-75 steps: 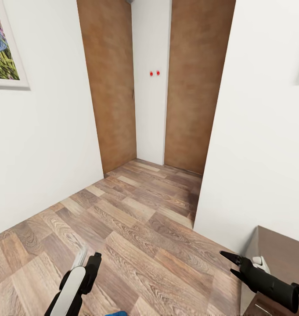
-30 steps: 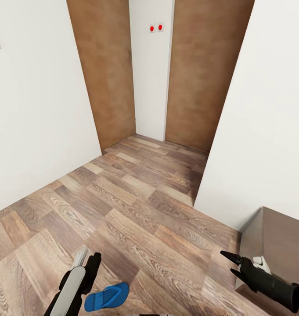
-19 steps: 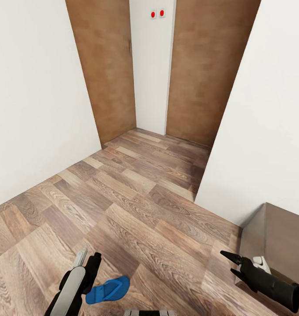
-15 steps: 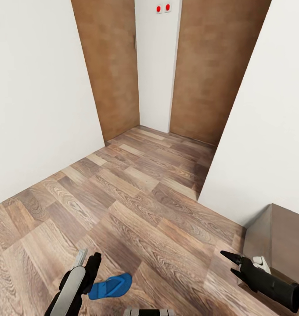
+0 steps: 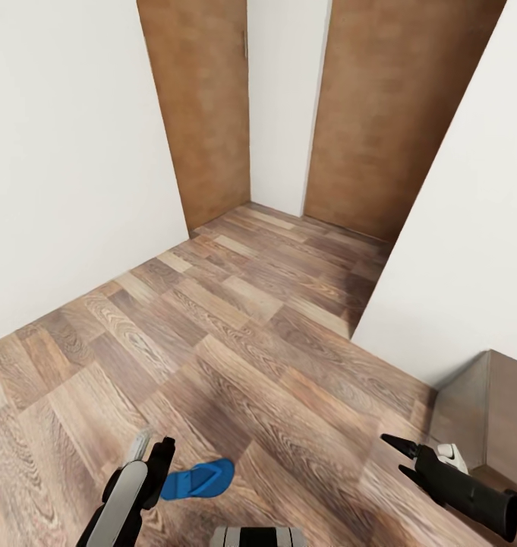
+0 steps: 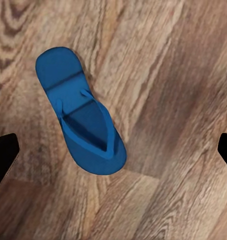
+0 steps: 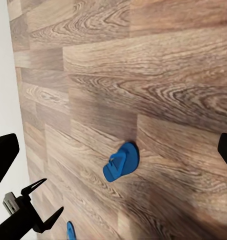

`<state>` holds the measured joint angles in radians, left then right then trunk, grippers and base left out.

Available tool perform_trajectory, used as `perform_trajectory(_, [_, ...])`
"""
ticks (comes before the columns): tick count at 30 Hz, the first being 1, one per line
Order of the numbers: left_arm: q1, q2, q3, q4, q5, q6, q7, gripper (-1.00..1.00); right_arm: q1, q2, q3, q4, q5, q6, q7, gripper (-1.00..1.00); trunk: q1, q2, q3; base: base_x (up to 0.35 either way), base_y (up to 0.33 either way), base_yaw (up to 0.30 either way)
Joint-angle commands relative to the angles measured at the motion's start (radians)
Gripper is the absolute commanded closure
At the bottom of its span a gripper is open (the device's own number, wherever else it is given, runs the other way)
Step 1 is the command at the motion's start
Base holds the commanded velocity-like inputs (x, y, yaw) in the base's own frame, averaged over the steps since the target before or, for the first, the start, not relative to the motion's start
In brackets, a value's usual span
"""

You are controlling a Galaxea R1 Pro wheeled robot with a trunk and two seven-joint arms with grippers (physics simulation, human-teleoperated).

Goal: In the bedroom, move the book from the bed onto either nightstand, and place the two sandals side by side next to the bed.

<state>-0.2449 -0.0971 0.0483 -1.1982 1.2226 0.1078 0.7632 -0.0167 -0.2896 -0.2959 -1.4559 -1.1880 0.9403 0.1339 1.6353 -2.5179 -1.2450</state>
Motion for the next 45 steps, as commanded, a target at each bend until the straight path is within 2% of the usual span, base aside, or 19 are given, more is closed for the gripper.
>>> perform_trajectory(1, [-0.001,-0.001,0.003,-0.001,0.001,0.007,0.004,-1.00,0.000,0.000,-0.002,0.000,0.010,0.005,0.010,-1.00,0.000,0.000,-0.001,0.000,0.000,0.211])
perform_trajectory(7, [-0.001,0.000,0.004,-0.004,0.002,0.011,0.007,-1.00,-0.001,0.000,-0.002,0.000,0.010,0.005,0.010,-1.00,0.000,0.000,-0.001,0.000,0.000,0.225])
perform_trajectory(15, [-0.001,-0.001,0.004,-0.015,0.002,0.012,0.004,-1.00,0.000,0.001,-0.002,0.000,0.010,0.005,0.010,-1.00,0.000,0.000,-0.001,0.000,0.000,0.033])
perform_trajectory(18, [-0.001,-0.002,0.003,-0.019,0.002,0.013,-0.015,-1.00,0.000,0.001,-0.001,0.000,0.010,0.005,0.010,-1.00,0.000,0.000,-0.001,0.000,0.000,0.003])
perform_trajectory(25, [-0.001,0.000,-0.015,-0.017,0.002,0.015,-0.115,-1.00,-0.001,0.002,0.000,0.000,0.010,0.005,0.010,-1.00,0.000,0.000,-0.001,0.000,0.000,0.000])
perform_trajectory(32, [-0.001,0.001,-0.020,-0.014,0.002,0.014,-0.138,-1.00,0.000,0.003,0.000,0.000,0.010,0.005,0.010,-1.00,0.000,0.000,-0.001,0.000,-0.003,0.000])
perform_trajectory(45, [-0.001,0.004,-0.016,0.002,0.003,0.013,-0.143,-1.00,0.000,0.003,0.000,0.000,0.010,0.005,0.009,-1.00,0.000,0.000,-0.001,0.000,-0.095,0.000])
